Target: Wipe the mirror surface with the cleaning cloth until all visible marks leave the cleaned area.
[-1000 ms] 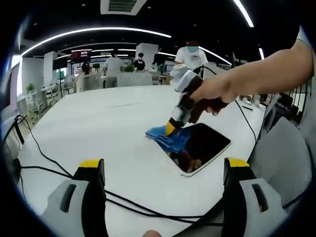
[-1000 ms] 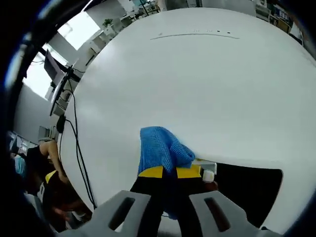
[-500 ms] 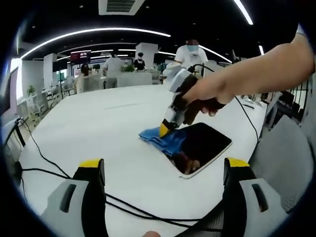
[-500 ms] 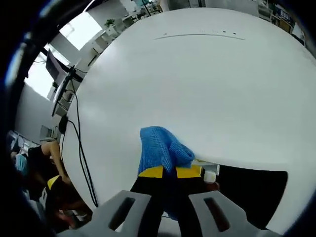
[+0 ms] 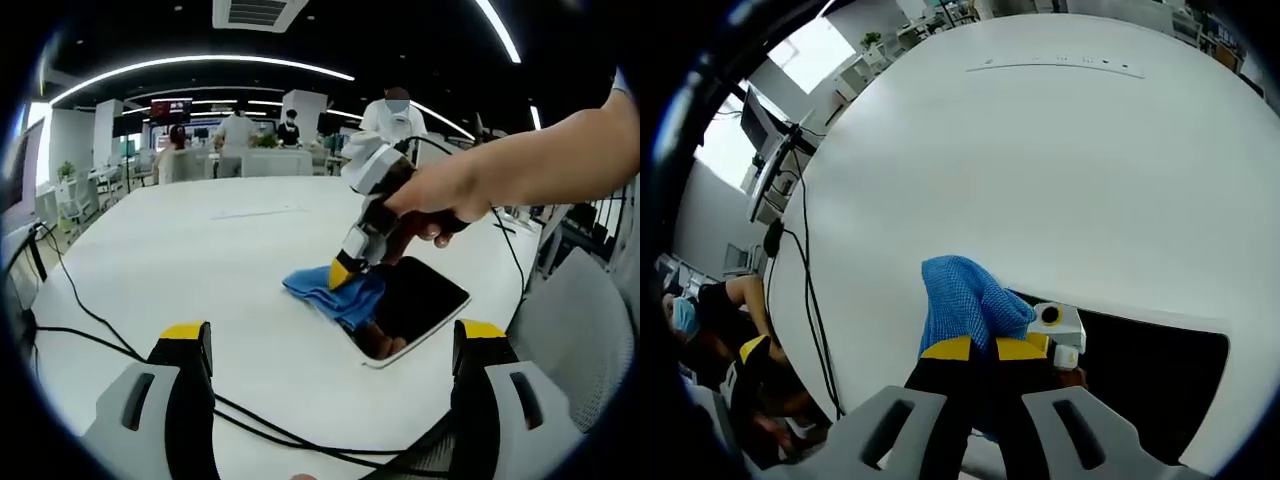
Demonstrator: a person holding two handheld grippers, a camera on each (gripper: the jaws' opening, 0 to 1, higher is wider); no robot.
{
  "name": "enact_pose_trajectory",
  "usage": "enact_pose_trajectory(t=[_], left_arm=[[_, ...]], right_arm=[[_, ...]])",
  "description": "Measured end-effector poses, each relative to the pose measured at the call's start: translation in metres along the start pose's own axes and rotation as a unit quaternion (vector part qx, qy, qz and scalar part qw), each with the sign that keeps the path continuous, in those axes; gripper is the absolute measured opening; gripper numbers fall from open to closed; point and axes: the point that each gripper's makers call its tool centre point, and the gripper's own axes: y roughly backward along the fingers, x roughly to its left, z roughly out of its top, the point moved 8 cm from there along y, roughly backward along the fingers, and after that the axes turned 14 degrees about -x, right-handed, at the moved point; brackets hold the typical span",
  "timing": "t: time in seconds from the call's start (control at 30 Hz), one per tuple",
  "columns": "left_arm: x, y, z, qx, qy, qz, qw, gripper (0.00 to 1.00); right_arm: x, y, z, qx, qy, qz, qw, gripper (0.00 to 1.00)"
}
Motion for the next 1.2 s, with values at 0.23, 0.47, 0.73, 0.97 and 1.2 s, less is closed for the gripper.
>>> enact_pose_trajectory(t=[0.23,0.47,0.73,0.97,1.2], left_arm=[[0.002,0.002,0.0,0.002,0.005,0.007,1.0,0.99],[0.002,0.002,-0.003,0.008,0.017,0.007,0.9998,0.99],[0.001,0.004,-0.002,0.005,0.01,0.012,0.9999,0.99],[0.001,0.003,-0.002,0.013,0.003,0.008,0.9999,0.99],[0.001,0.001,-0.002,0.045,-0.024,0.005,0.9987,0.99]], right_arm=[[0.005,0.003,-0.007,0.007,0.007,0.005,0.9999,0.01],[0.009,0.012,-0.015,0.004,0.01,0.009,0.9999,0.01],[0.011,0.015,-0.02,0.007,0.014,0.016,0.9997,0.01],[0.013,0.016,-0.024,0.02,0.012,0.019,0.9996,0.01],[0.01,0.009,-0.023,0.026,0.014,0.022,0.9993,0.01]])
